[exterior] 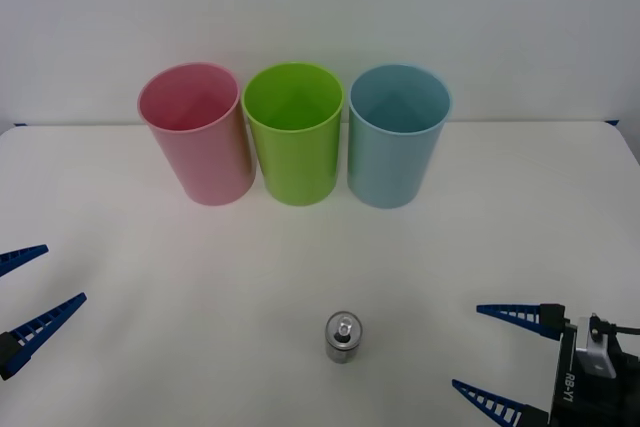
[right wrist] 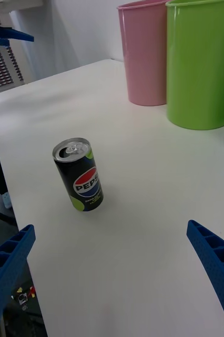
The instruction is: Put cans in the blue bin and PET bottles in the pink bin and trash in the green bin.
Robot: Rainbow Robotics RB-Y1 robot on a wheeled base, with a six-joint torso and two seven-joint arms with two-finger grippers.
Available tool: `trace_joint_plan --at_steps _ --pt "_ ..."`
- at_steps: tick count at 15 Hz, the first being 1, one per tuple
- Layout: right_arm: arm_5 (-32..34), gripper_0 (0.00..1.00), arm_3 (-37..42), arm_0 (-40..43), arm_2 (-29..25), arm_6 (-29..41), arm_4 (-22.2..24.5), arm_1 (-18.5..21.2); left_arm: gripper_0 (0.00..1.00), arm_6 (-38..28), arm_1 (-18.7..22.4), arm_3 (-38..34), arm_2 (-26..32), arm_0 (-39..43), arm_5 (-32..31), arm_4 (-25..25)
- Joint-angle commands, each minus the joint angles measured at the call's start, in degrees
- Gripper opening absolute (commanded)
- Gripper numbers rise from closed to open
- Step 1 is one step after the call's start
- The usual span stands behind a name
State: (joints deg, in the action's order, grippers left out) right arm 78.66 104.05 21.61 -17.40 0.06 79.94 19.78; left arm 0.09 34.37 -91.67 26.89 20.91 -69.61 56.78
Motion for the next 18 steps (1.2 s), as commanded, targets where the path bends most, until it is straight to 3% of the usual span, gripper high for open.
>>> trace_joint_plan --at_steps 1,7,18 --pt "-1.67 1.0 -2.71 -0.07 3.16 -1.11 -0.49 -0.18 1.0 0.0 0.0 0.0 0.0 0.0 0.0 0.0" --pt "-4.31 1.0 -9.13 -1.83 7.29 -7.7 -0.4 -3.26 1.0 0.0 0.0 0.0 0.0 0.0 0.0 0.0" --pt "-18.02 1.0 -11.41 -2.97 20.3 -12.36 -2.42 -3.52 1.0 0.0 0.0 0.0 0.0 0.0 0.0 0.0"
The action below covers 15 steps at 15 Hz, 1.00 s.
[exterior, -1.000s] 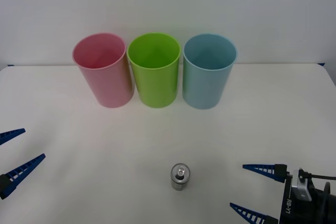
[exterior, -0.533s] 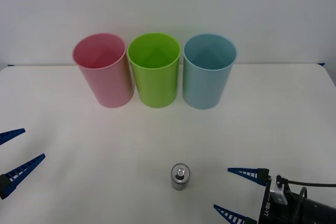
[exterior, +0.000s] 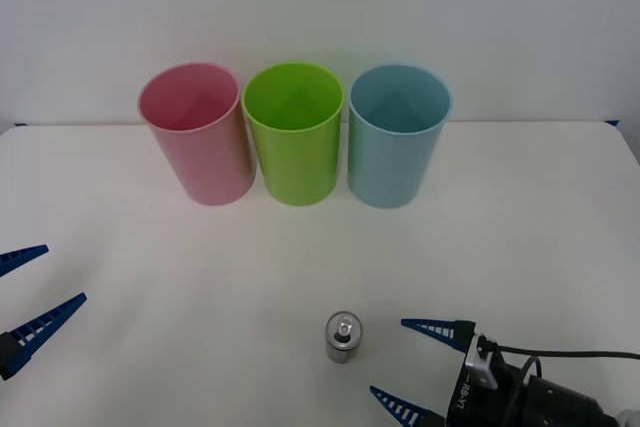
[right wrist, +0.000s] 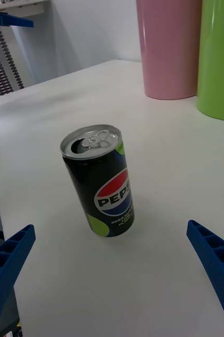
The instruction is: Put cans in the blue bin and PET bottles in the pink bin and trash in the green bin.
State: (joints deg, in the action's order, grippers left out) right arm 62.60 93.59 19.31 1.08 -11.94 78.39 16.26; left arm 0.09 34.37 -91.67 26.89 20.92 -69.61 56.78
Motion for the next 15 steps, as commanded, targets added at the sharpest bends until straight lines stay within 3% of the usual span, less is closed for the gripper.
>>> trace_joint_plan --at_steps 1,15 --pt "-2.57 1.0 -2.19 -1.56 2.78 -0.89 -1.75 0.0 1.0 0.0 0.0 0.0 0.0 0.0 0.0 0.0" --pt "-9.16 1.0 -5.88 -4.37 9.9 -8.63 -7.64 0.0 1.0 0.0 0.0 0.0 0.0 0.0 0.0 0.0"
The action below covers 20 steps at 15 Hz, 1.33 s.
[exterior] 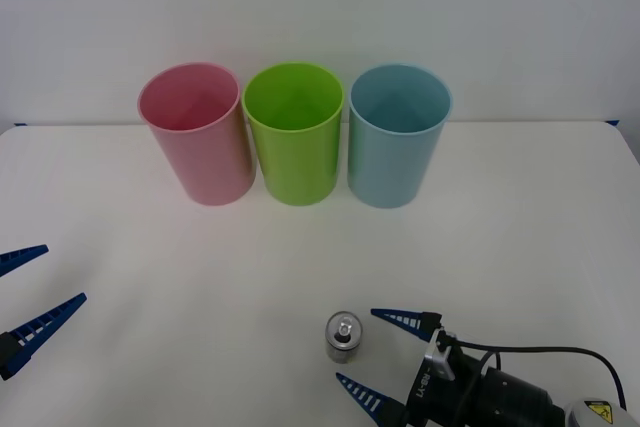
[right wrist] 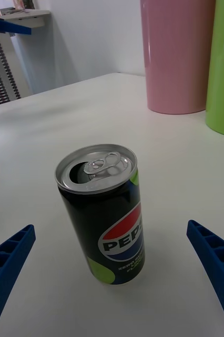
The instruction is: Put cans in the blue bin and PET bottles in the pink bin and trash in the green bin.
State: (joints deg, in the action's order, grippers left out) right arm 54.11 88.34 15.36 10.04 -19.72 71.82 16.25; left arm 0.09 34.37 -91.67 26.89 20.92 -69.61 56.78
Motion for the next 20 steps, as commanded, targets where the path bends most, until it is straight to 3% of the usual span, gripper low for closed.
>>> trace_joint_plan --at_steps 1,6,16,17,18,19,20 --pt "-0.76 1.0 -1.68 -1.13 1.65 -1.28 -2.13 0.01 1.0 0.0 0.0 0.0 0.0 0.0 0.0 0.0" --pt "-0.93 1.0 -7.92 -4.91 3.85 -8.14 -7.84 0.01 1.0 0.0 0.0 0.0 0.0 0.0 0.0 0.0" --pt "0.56 1.0 -8.01 -5.08 4.2 -8.93 -8.81 0.01 1.0 0.0 0.0 0.0 0.0 0.0 0.0 0.0" --pt "0.65 0.91 -8.01 -5.08 4.38 -9.11 -8.98 0.01 1.0 0.0 0.0 0.0 0.0 0.0 0.0 0.0" --pt "0.74 0.16 -8.01 -5.08 4.38 -9.28 -9.07 0.01 1.0 0.0 0.0 0.0 0.0 0.0 0.0 0.0" --pt "0.65 0.0 -8.01 -5.08 4.38 -9.37 -9.16 -0.17 1.0 0.0 0.0 0.0 0.0 0.0 0.0 0.0" --pt "0.74 0.0 -8.01 -5.08 4.47 -9.72 -9.16 -0.17 1.0 0.0 0.0 0.0 0.0 0.0 0.0 0.0"
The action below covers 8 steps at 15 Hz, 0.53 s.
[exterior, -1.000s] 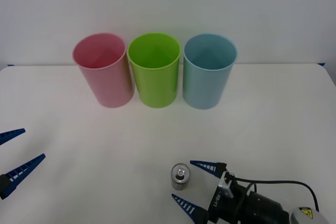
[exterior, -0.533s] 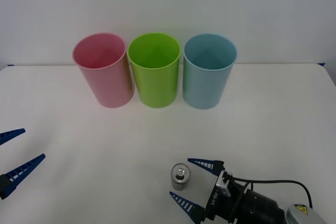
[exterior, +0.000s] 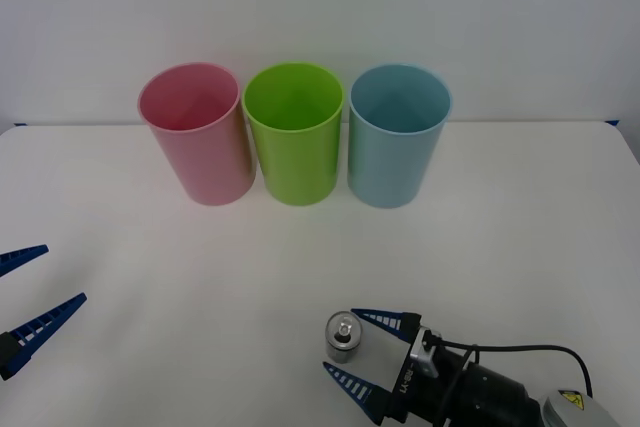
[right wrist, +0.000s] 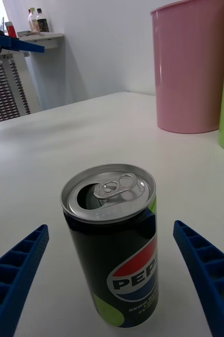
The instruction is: Put cans in the blue bin and PET bottles in the pink bin and trash in the green bin.
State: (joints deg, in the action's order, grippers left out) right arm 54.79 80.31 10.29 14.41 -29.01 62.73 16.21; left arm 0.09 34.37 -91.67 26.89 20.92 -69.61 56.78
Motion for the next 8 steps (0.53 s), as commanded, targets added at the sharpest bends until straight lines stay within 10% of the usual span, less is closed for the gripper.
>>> trace_joint_plan --at_steps 1,8 --pt "0.05 0.0 0.02 0.0 0.18 -0.7 -0.15 -0.22 1.0 0.0 0.0 0.0 0.0 0.0 0.0 0.0" --pt "0.14 0.0 0.02 -0.09 0.8 -2.81 -1.03 -0.22 1.0 0.0 0.0 0.0 0.0 0.0 0.0 0.0"
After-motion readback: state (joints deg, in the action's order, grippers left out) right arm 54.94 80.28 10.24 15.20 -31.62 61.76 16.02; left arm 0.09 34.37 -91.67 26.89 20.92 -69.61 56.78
